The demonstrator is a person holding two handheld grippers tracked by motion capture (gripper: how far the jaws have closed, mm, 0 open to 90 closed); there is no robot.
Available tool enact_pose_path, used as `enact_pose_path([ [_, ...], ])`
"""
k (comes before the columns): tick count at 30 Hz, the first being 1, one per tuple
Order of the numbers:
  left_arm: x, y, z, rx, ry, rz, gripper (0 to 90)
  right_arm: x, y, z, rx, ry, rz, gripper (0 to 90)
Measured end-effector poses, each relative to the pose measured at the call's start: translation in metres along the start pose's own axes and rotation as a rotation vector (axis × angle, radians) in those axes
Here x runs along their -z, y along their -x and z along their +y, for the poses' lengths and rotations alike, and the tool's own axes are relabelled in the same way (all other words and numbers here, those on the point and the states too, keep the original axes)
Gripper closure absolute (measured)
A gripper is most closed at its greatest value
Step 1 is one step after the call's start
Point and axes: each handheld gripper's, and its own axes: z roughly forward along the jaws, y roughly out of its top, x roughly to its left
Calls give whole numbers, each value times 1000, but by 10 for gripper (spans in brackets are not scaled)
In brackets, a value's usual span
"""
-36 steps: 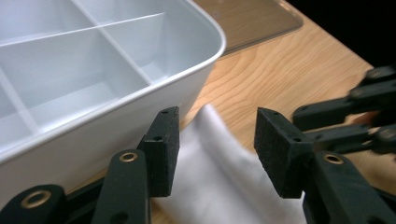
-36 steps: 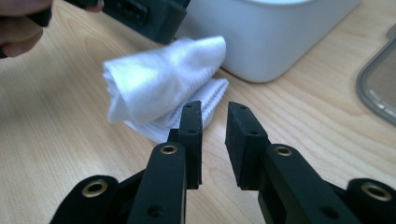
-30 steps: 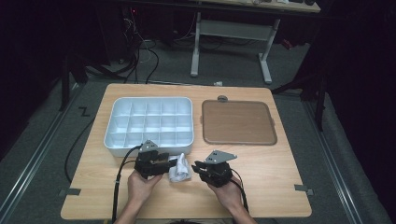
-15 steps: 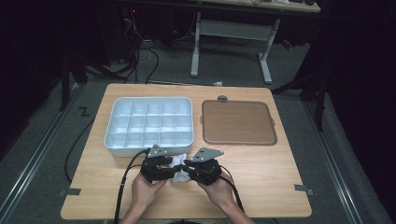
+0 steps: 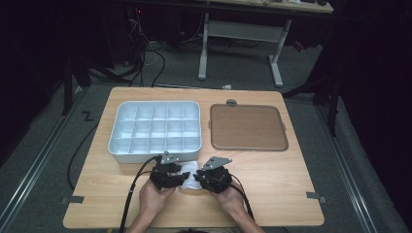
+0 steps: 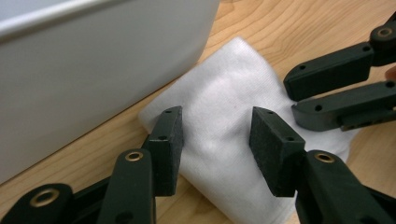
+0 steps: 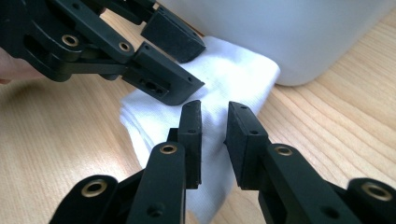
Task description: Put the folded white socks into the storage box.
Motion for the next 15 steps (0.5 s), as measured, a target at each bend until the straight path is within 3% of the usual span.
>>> enact_pose_path([
  [4,-1,0,-2,-23,2,12,549,-1,4,-5,-5,2,-19,759],
  [15,-1,-2,-5,-16,20,4,541,-9,14,-19,-22,-39,-31,775],
])
